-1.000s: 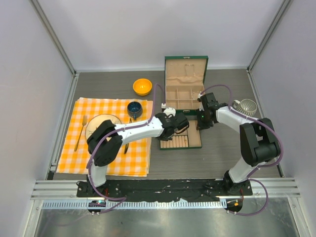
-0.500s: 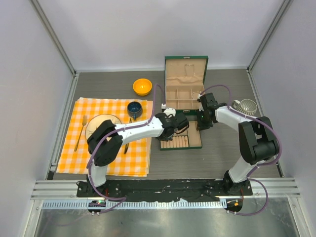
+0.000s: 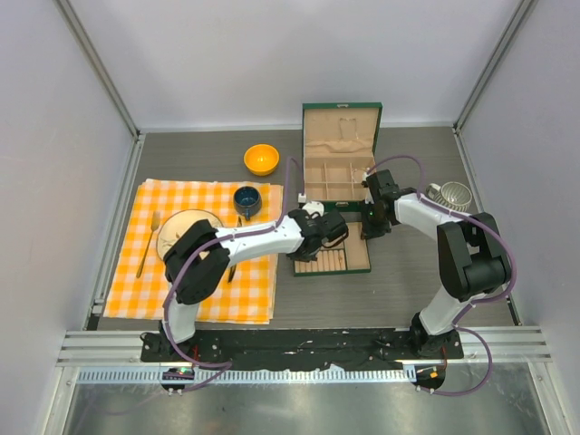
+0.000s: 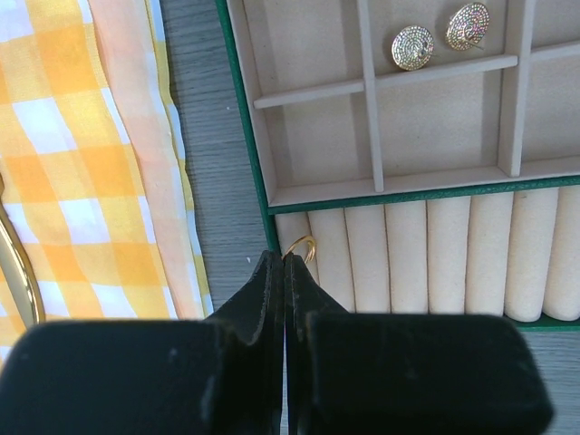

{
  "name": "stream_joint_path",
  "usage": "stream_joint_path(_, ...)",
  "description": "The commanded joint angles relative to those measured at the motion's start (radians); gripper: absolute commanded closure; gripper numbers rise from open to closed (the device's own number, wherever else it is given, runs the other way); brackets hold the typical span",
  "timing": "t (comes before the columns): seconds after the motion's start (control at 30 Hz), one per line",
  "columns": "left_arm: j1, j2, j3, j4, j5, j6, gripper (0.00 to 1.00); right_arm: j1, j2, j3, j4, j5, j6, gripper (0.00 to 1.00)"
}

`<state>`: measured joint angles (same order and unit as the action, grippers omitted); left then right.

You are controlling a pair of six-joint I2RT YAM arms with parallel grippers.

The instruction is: Organize the mixed jewelry

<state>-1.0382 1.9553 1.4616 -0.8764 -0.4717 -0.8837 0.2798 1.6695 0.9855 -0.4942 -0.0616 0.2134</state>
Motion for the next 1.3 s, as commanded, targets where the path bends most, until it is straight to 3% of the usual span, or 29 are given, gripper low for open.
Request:
stream_joint_path(0.0,-0.010,0.004,0.009,-0.016,-0.011,-0.023,1.00,0.004,0.009,0.025,0.049,-0.003,0.015,0.97)
stream_joint_path(0.6,-0.057,0.036,0.026,-0.030,-0.007,-0.043,1.00,0.004,-0.019,0.019,0.054,-0.003,0.014,0.96)
stream_joint_path(0.73,-0.059,0.037,0.029,-0.026,0.002,-0.044,0.95,0.004,-0.025,0.019,0.057,-0.003,0.015,0.97)
stream_joint_path(0.93,-0.060,0.047,0.057,-0.022,0.013,-0.043,0.78,0.004,-0.025,0.016,0.057,-0.006,0.015,0.97)
stream_joint_path(1.27,-0.060,0.044,0.068,-0.009,0.008,-0.021,0.76,0.002,-0.024,0.008,0.066,-0.010,0.014,0.97)
